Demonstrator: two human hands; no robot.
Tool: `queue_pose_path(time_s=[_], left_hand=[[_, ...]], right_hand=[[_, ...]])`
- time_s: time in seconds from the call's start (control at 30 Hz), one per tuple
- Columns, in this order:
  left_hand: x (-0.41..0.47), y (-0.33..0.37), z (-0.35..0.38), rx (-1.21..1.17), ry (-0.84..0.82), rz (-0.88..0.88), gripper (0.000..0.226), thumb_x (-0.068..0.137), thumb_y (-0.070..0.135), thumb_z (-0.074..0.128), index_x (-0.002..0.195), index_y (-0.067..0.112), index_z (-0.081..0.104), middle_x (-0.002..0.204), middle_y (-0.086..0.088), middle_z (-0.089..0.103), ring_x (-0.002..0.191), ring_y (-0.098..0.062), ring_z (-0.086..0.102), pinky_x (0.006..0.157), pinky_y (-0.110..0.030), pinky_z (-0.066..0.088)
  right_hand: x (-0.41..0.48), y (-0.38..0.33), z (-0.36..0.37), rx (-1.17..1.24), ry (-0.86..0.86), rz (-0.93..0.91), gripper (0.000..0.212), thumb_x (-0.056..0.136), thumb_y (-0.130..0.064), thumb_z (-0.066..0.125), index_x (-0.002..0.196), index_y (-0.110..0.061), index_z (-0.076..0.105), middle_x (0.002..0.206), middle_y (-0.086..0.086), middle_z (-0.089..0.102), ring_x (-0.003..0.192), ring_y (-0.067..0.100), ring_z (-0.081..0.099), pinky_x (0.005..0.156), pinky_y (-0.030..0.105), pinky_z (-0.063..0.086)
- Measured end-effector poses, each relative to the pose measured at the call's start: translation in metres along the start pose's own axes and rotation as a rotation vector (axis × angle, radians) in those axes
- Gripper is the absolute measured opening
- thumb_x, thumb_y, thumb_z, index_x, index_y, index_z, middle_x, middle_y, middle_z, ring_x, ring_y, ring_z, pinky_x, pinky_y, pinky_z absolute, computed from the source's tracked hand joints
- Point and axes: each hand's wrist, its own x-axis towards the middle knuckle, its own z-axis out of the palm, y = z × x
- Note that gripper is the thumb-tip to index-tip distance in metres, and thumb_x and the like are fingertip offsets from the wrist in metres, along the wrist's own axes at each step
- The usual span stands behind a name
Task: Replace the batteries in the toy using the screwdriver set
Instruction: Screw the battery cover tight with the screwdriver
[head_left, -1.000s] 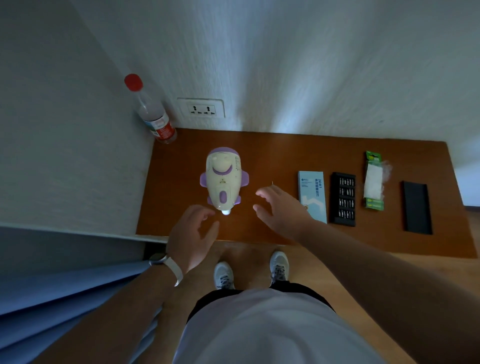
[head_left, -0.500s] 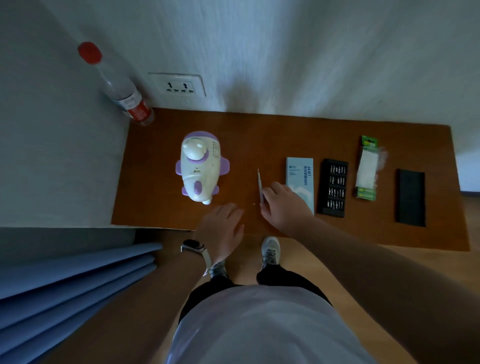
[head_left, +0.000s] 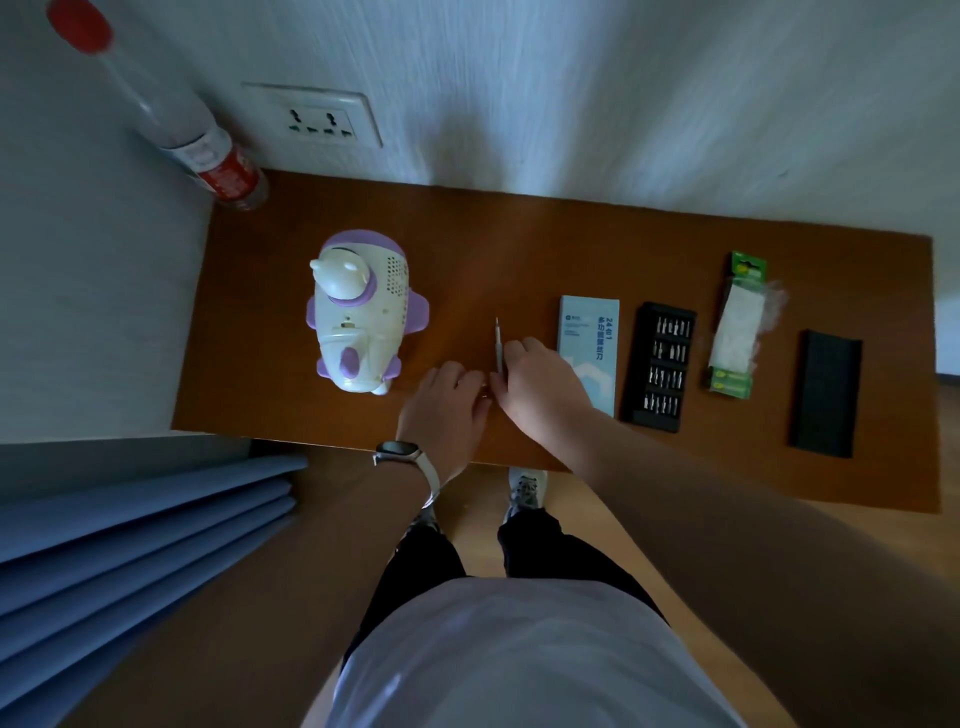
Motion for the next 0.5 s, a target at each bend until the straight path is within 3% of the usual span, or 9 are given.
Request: queue_pose_path(time_s=[0.17, 0.33, 0.5], left_hand=[[0.005, 0.002, 0.004, -0.059, 0.024, -0.057, 0.010, 0.095, 0.021, 0.061, 0.093, 0.013, 0.066, 0.095, -0.007, 0.058, 0.087, -0.026, 0.056, 0.064, -0.040, 0.052], [0.008, 0.004, 0.002, -0.053, -0.048, -0.103, 0.013, 0.097, 0.023, 0.056, 0.098, 0.013, 0.065, 0.102, -0.005, 0.056, 0.094, -0.023, 0.054, 0.074, -0.042, 0.052], [0.009, 0.005, -0.003, -0.066, -0.069, -0.121, 0.018, 0.102, 0.025, 0.049, 0.103, 0.015, 0.063, 0.105, -0.002, 0.057, 0.096, -0.020, 0.054, 0.078, -0.035, 0.051]], right_hand=[[0.005, 0.001, 0.002, 0.004, -0.039, 0.021, 0.027, 0.100, -0.032, 0.046, 0.109, -0.008, 0.054, 0.105, 0.011, 0.057, 0.091, 0.028, 0.058, 0.068, 0.033, 0.040], [0.013, -0.002, 0.001, 0.041, -0.079, 0.087, 0.023, 0.100, -0.028, 0.045, 0.105, -0.007, 0.054, 0.104, 0.012, 0.058, 0.090, 0.028, 0.058, 0.066, 0.032, 0.036], [0.009, -0.004, -0.005, 0.080, -0.075, 0.101, 0.021, 0.099, -0.026, 0.046, 0.099, -0.006, 0.055, 0.091, 0.007, 0.052, 0.077, 0.021, 0.050, 0.063, 0.031, 0.033]])
